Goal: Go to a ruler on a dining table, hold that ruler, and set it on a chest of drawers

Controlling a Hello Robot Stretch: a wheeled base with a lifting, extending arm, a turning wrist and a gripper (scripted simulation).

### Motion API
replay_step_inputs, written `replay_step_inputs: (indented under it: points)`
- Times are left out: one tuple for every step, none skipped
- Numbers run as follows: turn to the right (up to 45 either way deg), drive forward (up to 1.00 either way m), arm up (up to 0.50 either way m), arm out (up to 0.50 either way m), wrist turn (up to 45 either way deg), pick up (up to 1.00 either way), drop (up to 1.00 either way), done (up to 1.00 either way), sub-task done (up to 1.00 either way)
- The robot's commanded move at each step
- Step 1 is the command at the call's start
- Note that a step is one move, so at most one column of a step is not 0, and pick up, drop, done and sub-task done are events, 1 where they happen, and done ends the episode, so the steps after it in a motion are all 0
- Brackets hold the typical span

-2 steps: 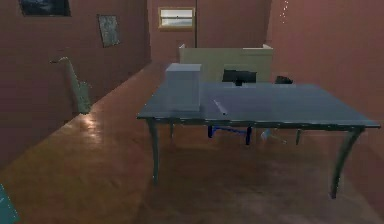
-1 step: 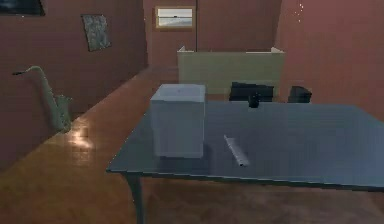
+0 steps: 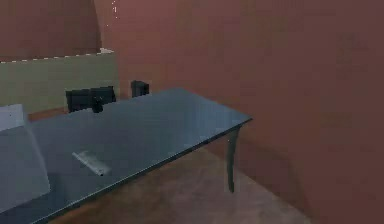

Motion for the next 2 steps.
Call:
replay_step_inputs:
  points:
    - [36.0, 0.00, 0.00, 0.00, 0.0, 0.00, 0.00, 0.00, 0.00]
    - [0.0, 0.25, 0.00, 0.00, 0.0, 0.00, 0.00, 0.00, 0.00]
